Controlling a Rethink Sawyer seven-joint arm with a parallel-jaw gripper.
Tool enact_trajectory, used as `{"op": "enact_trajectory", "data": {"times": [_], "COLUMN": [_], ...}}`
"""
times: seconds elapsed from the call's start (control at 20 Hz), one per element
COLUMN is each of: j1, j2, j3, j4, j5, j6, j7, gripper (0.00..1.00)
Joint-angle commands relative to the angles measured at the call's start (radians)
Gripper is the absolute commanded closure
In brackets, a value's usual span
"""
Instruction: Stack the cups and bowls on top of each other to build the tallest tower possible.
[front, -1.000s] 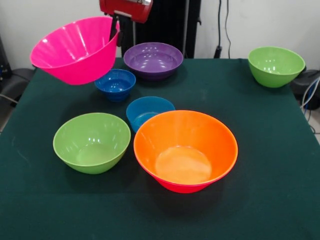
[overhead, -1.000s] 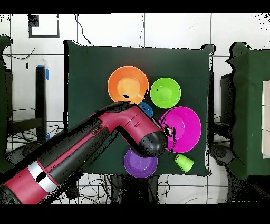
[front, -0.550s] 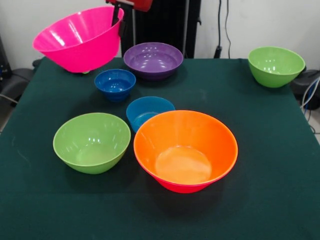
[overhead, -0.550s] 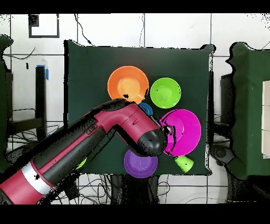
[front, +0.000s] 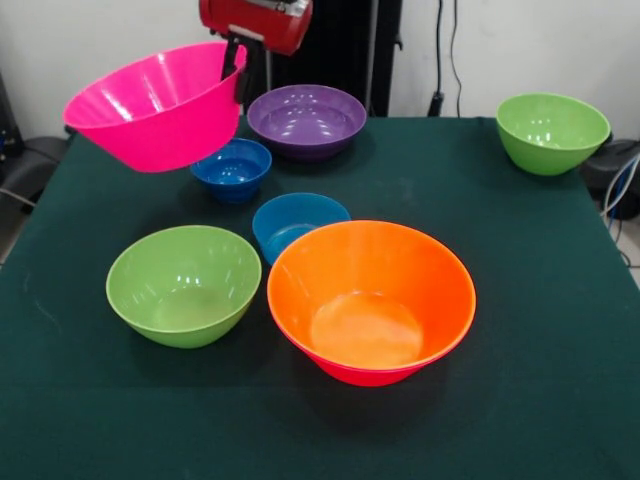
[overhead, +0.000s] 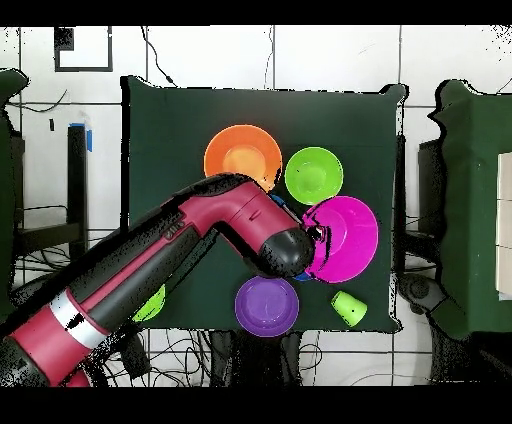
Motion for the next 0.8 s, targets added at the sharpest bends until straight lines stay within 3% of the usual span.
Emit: {"op": "enact_trajectory", "data": {"times": [0.05, 0.15, 0.3, 0.45, 0.6, 0.8], "j1": [-0.059, -0.067, -0.067, -0.069, -0.1, -0.142], "j2": [0.148, 0.178, 0.183, 0.216, 0.296, 0.355], "j3": [-0.017, -0.066, -0.071, -0.116, -0.26, -0.391], "j4": [-0.152, -0.169, -0.184, -0.202, -0.224, -0.232], "j5": [0.18, 0.212, 0.212, 0.274, 0.417, 0.536], "j6": [-0.029, -0.053, -0.054, -0.048, -0.107, -0.172], "j7": [0.383, 0.385, 0.383, 0.385, 0.404, 0.426], "gripper": [1.0, 1.0, 1.0, 1.0, 1.0, 1.0]}}
